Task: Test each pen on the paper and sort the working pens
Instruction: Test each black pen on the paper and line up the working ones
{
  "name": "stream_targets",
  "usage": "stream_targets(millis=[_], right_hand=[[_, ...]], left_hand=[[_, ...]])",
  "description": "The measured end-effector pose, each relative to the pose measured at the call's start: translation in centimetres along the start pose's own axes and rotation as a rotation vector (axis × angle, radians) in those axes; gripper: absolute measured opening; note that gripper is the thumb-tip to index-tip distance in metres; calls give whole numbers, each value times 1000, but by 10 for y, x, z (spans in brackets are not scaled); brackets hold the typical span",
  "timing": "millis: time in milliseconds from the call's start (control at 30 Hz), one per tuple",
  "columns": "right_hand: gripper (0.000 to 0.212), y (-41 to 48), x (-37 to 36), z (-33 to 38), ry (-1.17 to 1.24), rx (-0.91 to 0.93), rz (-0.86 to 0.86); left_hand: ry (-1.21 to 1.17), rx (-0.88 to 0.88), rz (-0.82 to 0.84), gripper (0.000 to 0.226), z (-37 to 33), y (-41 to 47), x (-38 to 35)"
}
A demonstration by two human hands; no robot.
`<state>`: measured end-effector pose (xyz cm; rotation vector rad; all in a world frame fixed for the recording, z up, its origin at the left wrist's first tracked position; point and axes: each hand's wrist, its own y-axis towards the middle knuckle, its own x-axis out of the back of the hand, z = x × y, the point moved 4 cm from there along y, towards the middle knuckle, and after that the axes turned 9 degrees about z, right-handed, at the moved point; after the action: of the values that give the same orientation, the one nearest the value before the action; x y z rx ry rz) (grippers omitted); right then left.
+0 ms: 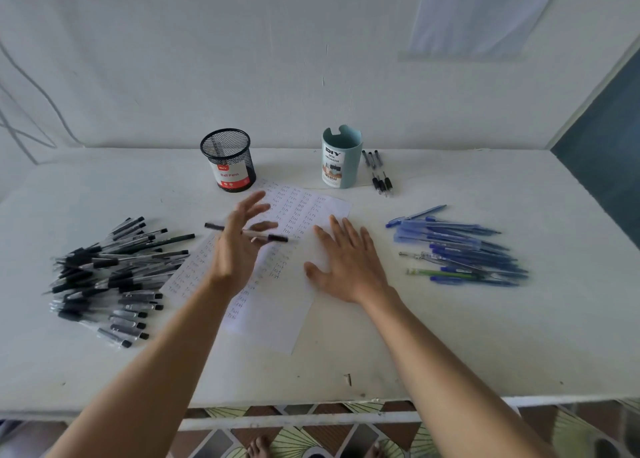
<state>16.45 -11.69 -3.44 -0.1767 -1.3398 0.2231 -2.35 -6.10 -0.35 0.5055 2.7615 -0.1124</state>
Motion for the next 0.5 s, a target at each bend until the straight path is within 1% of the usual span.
stream_targets(millis=[67, 100, 133, 200, 233, 267, 333, 400, 500], right_hand=[[80, 0, 1, 0, 1, 1, -7], [80, 0, 2, 0, 3, 3, -11], [80, 0, 2, 0, 6, 4, -15], [83, 1, 2, 0, 9, 4, -22], [86, 1, 1, -1, 12, 4, -21], [89, 1, 1, -1, 15, 5, -21], [94, 1, 0, -1, 9, 6, -27], [94, 1, 1, -1, 3, 5, -31], [94, 1, 1, 0, -1, -5, -30]], left_hand=[[109, 63, 40, 60, 7, -2, 3], [149, 89, 36, 61, 9, -3, 3], [209, 96, 25, 54, 10, -4, 3], [405, 58, 9, 22, 8, -6, 0], [487, 37, 6, 11, 7, -6, -1], [547, 27, -10, 13, 6, -7, -1], [576, 17, -46, 19, 4, -10, 0], [619, 4, -69, 18, 1, -13, 0], [676, 28, -136, 25, 2, -16, 2]])
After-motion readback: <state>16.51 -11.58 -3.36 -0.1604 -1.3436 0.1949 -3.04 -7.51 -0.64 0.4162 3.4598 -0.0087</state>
